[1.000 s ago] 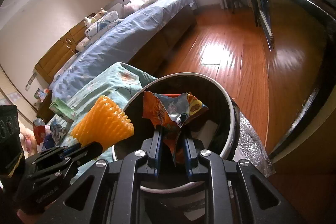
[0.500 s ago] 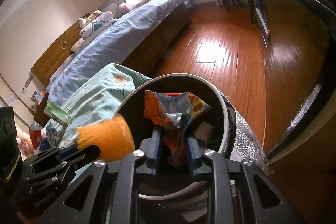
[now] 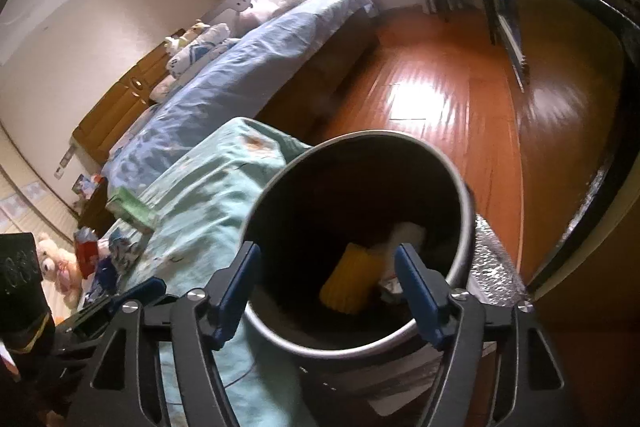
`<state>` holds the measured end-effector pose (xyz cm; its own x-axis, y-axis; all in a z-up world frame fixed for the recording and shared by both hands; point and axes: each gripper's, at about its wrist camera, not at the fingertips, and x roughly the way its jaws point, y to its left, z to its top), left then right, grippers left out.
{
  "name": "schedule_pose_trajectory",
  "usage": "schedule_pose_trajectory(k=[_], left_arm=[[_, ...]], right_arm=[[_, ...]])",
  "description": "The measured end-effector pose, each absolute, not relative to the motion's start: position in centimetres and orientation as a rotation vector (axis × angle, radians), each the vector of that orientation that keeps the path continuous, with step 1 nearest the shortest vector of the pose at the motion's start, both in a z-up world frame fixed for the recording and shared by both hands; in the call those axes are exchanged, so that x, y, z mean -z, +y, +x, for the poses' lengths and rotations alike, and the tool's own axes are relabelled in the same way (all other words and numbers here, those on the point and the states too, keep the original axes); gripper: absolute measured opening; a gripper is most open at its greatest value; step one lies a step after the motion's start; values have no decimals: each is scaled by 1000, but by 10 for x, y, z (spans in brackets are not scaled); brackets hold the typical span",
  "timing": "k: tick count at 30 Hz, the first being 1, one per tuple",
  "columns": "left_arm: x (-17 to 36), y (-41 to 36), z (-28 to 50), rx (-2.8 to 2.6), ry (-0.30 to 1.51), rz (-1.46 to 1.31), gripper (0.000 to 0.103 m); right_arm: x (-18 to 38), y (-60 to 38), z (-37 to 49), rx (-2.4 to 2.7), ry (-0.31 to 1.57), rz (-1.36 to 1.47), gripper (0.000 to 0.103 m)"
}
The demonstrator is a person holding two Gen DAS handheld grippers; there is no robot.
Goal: Collect trash
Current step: 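Open both grippers to drop the mesh sleeve and wrapper into the bin, then grasp the yellow snack packet with the left gripper while the right grasps the blue wrapper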
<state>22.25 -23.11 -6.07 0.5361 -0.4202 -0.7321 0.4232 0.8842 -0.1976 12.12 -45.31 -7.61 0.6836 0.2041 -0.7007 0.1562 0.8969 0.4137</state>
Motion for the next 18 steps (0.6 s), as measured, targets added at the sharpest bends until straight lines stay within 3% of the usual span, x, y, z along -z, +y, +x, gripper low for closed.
schedule_pose_trajectory(k=[7,18], left_arm=[[57,-183,190,414,849,-47,60],[51,-105,125,267,836,-121,61]], right_arm=[[67,-418,118,-104,816,451,78],[65,-348,117,-245,840,398,79]])
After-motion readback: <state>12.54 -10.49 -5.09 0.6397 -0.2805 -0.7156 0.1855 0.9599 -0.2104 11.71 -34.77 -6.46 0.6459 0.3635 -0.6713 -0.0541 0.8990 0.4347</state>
